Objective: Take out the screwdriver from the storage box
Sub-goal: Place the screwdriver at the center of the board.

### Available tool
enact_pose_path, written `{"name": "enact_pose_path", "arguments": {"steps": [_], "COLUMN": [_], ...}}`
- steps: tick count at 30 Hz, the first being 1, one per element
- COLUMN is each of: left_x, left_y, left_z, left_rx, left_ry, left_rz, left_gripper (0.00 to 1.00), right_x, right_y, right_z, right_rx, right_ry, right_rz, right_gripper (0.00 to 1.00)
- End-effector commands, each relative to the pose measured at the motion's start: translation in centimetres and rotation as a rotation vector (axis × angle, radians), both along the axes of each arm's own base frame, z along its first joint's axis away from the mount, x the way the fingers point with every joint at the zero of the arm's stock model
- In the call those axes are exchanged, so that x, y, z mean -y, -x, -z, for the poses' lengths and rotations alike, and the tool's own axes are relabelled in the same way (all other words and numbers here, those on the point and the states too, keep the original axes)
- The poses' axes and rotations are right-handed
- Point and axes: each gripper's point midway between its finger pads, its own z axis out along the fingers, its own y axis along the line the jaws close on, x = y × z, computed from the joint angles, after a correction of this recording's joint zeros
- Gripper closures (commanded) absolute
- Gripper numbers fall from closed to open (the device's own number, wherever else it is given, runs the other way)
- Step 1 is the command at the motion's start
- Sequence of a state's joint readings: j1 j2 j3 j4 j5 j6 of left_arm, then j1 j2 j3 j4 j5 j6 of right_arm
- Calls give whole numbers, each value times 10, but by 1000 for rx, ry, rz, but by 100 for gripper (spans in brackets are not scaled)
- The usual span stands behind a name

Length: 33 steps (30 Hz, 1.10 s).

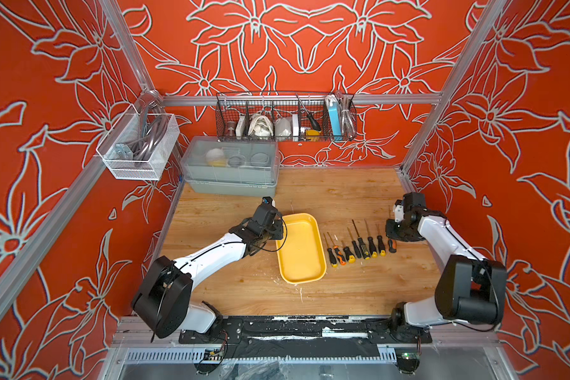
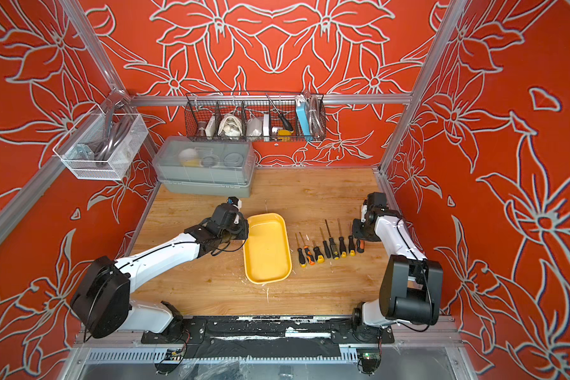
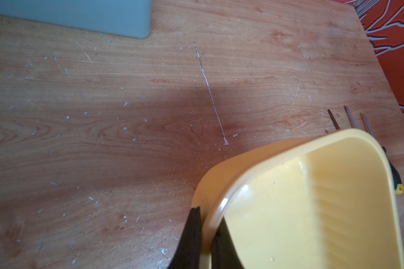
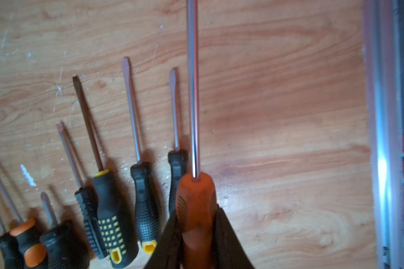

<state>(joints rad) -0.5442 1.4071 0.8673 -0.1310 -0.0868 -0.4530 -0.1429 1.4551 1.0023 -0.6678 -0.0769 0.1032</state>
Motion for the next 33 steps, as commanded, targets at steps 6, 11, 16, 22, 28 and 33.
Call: {"name": "enact_pose_path", "arguments": {"steps": [6, 11, 16, 22, 28, 33], "left_x": [4, 4, 2, 1, 0, -1], "left_y": [-2, -2, -3, -3, -3, -2], "left_z": [-12, -10, -11, -9, -10, -9], "left_rx": [30, 24, 23, 15, 15, 11], "left_ry": [37, 32, 21, 13, 6, 0], "left_rz": [-3, -7, -12, -13, -14, -15], "left_gripper": [100, 100, 100, 100, 100, 100], "right_x": [21, 21, 20, 19, 17, 15], "right_y": [-21, -25, -25, -26, -26, -25], "right_z": [14, 23, 30, 38, 47, 54], "right_rx": [-23, -35, -58, -74, -99, -118], "right_ry": [55, 47, 30, 4, -24, -41], "right_rz": [13, 9, 7, 6, 6, 4], "right_gripper": [100, 100, 100, 100, 100, 100]}}
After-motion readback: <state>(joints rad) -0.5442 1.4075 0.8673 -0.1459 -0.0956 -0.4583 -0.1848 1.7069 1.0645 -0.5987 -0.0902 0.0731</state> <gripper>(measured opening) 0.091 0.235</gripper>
